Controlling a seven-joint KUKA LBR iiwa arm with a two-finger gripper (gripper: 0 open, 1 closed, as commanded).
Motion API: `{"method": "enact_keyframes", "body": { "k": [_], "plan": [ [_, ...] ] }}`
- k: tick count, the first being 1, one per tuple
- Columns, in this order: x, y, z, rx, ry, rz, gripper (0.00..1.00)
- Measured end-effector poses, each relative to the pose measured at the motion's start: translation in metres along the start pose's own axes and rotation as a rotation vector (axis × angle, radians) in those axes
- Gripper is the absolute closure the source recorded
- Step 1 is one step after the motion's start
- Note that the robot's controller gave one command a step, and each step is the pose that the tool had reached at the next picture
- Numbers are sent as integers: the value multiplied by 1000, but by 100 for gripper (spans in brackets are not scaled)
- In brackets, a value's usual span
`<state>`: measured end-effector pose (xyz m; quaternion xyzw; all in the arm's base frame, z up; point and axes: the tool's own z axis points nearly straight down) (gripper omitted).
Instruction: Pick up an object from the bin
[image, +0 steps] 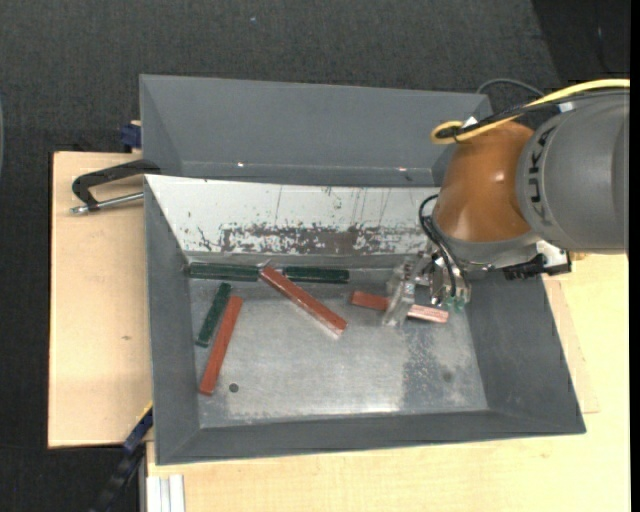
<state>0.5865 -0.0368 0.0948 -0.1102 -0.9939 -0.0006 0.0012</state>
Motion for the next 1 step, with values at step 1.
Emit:
{"method": "enact_keyframes", "body": {
  "k": [1],
  "plan": [
    [-2, 0, -15, -1, -7, 0, 100]
  ]
}}
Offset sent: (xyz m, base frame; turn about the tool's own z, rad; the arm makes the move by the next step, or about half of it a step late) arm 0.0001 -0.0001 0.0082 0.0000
